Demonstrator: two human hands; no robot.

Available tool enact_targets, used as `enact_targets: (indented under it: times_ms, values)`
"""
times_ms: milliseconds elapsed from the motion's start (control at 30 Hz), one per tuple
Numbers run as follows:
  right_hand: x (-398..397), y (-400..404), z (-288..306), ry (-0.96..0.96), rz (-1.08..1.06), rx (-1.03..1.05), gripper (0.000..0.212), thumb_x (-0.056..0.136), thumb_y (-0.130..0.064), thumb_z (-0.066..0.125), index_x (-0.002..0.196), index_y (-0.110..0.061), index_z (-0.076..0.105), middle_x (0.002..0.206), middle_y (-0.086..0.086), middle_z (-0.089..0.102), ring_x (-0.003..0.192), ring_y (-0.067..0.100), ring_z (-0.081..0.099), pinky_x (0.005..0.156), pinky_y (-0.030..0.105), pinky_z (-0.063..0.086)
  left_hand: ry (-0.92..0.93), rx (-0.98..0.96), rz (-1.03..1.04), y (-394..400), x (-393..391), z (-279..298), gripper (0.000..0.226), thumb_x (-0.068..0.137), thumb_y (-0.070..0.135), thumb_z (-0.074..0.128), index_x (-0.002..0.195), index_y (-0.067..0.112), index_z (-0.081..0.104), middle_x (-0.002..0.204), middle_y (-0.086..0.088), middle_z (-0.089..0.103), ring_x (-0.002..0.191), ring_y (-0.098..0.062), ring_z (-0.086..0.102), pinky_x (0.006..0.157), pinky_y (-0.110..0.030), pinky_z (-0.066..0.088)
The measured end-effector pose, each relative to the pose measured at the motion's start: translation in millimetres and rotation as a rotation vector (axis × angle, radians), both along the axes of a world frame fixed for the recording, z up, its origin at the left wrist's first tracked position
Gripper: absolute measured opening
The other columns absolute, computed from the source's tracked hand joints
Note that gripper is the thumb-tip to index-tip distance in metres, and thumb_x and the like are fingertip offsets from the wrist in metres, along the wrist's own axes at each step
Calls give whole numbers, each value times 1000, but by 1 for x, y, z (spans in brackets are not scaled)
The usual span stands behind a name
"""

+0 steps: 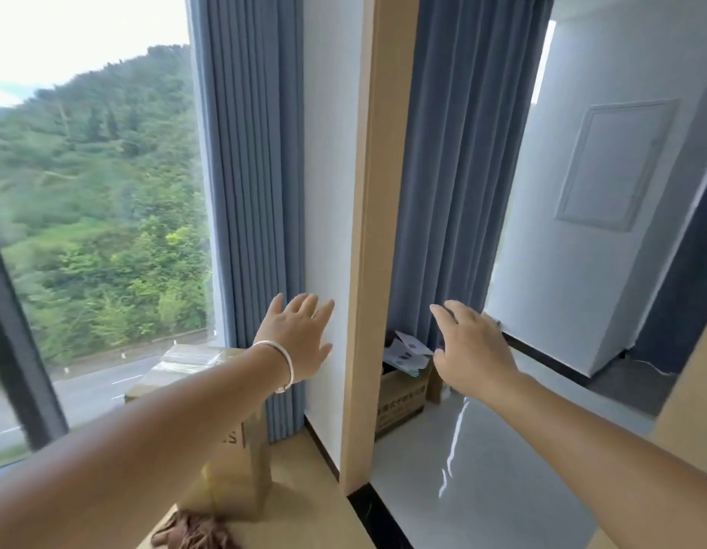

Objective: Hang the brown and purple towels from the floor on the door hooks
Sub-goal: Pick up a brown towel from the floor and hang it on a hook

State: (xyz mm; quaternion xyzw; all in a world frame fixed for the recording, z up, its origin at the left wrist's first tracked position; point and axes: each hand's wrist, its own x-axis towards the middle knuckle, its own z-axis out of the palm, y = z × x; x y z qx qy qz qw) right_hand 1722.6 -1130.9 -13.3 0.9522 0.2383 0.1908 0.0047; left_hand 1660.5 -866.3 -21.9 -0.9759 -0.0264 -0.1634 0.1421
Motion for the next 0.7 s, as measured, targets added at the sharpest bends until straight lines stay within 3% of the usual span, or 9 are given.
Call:
enact_targets:
  times_ms: [200, 333, 700]
  values:
    - [51, 107, -21, 42, 211, -14, 65, 91, -23, 45, 150, -17, 19, 153, 5, 26, 139, 23, 26, 117, 47, 17, 6, -21, 171, 98, 5, -18, 74, 94, 55, 36, 152, 23, 4, 156, -5, 20, 146, -23, 12, 118, -50, 9]
    - [85, 194, -41, 80, 318, -48, 65, 92, -23, 43, 152, -18, 16, 155, 5, 21, 141, 21, 20, 117, 42, 13, 14, -16, 277, 175, 17, -38, 72, 94, 52, 37, 152, 23, 5, 157, -6, 19, 146, -24, 14, 118, -51, 11]
    - [168, 426, -71, 95, 521, -150, 68, 91, -27, 50, 151, -20, 19, 155, 3, 23, 142, 20, 22, 118, 43, 14, 59, -154, 507, 373, 79, -88, 73, 94, 55, 34, 152, 25, 3, 159, -5, 15, 146, -24, 13, 117, -49, 10]
